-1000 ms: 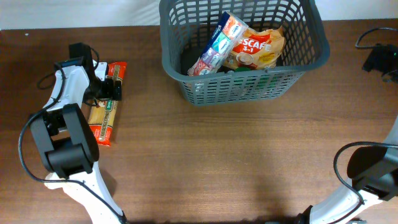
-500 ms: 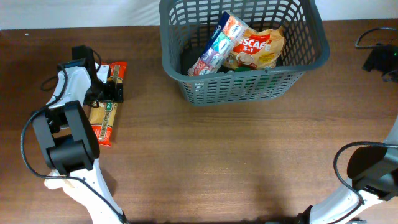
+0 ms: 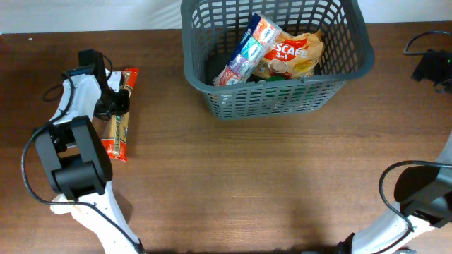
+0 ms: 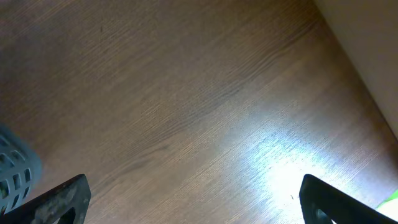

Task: Pack container
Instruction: 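Close the left gripper on the spaghetti packet and lift it, then carry the spaghetti to the basket and lower it inside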

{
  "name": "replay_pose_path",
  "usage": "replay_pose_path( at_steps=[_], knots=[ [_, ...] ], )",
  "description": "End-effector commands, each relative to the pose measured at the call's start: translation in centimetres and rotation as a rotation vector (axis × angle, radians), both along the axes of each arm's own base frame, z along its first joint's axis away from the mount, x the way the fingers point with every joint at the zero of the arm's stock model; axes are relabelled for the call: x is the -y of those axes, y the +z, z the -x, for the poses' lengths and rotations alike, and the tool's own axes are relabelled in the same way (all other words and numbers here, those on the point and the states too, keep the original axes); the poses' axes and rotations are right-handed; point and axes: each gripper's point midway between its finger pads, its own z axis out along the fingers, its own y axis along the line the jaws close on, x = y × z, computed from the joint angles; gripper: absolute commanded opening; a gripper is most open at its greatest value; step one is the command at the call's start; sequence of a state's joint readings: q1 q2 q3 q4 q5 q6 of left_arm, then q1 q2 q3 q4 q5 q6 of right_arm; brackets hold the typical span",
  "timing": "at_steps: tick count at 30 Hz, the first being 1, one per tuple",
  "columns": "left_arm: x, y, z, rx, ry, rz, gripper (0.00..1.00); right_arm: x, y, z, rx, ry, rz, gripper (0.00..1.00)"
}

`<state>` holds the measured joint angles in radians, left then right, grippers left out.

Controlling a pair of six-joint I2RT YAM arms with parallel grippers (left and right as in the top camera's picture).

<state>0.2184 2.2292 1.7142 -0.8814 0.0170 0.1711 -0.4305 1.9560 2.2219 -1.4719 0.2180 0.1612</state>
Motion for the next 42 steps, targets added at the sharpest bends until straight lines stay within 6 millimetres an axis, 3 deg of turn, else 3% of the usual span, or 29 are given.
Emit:
replay_pose_path(
  at_steps=[1,4,7,10,13,15,16,19,21,23,25,26,31,35,38,42],
  knots=[
    [0.7,-2.3,0.5,-0.042,0.033,0.044,0.02,0.1,0.0,0.1,0.002,-0.014,-0.002,0.99],
    [0.5,-0.9,-0.3,-0.025,0.074,0.048,0.02,0.1,0.0,0.1,0.002,-0.014,-0.002,0.99],
    [0.2,2.4,-1.7,0.016,0.103,0.046,0.01,0.1,0.0,0.1,0.002,-0.014,-0.002,0.99],
    [0.0,7.8,-3.6,0.116,0.1,0.034,0.02,0.1,0.0,0.1,0.002,-0.014,-0.002,0.99],
    [0.2,14.6,-5.6,0.271,0.084,0.027,0.02,0.1,0.0,0.1,0.002,-0.014,-0.002,0.99],
    [1.2,20.5,-6.7,0.416,0.053,0.044,0.02,0.1,0.0,0.1,0.002,-0.014,-0.002,0.99],
    [2.5,25.8,-7.2,0.547,0.016,0.061,0.02,0.1,0.0,0.1,0.002,-0.014,-0.002,0.99],
    [5.2,33.2,-7.1,0.728,-0.058,0.087,0.02,0.1,0.0,0.1,0.002,-0.014,-0.002,0.99],
    [7.9,37.5,-6.6,0.836,-0.129,0.112,0.02,0.1,0.0,0.1,0.002,-0.014,-0.002,0.99],
    [10.8,40.7,-5.9,0.917,-0.199,0.126,0.02,0.1,0.0,0.1,0.002,-0.014,-0.002,0.99],
    [14.6,43.6,-5.2,0.998,-0.278,0.147,0.02,0.1,0.0,0.1,0.002,-0.014,-0.002,0.99],
    [17.9,45.3,-4.8,1.055,-0.346,0.173,0.02,0.1,0.0,0.1,0.002,-0.014,-0.002,0.99],
    [28.3,47.7,-3.6,1.166,-0.538,0.277,0.02,0.1,0.0,0.1,0.002,-0.014,-0.002,0.99],
    [34.8,47.3,-3.2,1.196,-0.639,0.347,0.02,0.1,0.0,0.1,0.002,-0.014,-0.002,0.99],
    [37.4,45.6,-3.6,1.174,-0.672,0.37,0.02,0.1,0.0,0.1,0.002,-0.014,-0.002,0.99],
    [39.2,42.4,-4.9,1.113,-0.689,0.376,0.02,0.1,0.0,0.1,0.002,-0.014,-0.002,0.99]
  ],
)
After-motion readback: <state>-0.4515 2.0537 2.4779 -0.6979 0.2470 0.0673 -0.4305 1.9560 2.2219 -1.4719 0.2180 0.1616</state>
